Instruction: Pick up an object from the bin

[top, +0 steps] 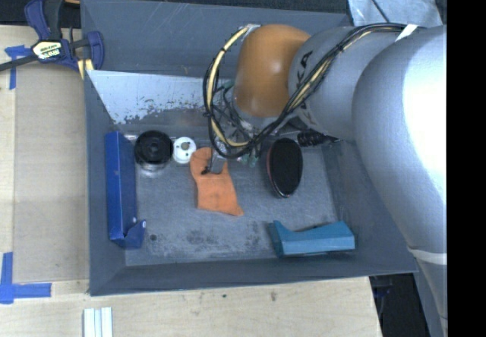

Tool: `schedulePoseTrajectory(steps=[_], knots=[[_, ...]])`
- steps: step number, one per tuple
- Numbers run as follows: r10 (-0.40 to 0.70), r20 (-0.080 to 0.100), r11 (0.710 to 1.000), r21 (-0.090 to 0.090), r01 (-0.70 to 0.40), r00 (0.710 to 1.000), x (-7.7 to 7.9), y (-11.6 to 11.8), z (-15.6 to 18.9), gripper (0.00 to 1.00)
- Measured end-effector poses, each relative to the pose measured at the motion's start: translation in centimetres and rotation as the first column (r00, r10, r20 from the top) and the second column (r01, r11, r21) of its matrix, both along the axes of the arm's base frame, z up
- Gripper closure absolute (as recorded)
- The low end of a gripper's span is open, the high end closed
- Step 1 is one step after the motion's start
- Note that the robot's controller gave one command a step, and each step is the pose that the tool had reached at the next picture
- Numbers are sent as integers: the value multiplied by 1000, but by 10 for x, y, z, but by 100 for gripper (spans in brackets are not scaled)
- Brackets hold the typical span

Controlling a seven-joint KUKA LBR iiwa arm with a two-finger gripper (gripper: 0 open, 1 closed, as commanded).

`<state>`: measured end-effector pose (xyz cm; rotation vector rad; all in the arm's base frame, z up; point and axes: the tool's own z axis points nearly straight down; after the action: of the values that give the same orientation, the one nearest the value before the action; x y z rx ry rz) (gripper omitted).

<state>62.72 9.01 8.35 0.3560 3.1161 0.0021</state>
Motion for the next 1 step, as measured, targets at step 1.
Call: schedulePoseTrajectory(steps=[1], knots=[[12, 0, 1000, 0, -12, 1000, -8, -7, 26, 100]])
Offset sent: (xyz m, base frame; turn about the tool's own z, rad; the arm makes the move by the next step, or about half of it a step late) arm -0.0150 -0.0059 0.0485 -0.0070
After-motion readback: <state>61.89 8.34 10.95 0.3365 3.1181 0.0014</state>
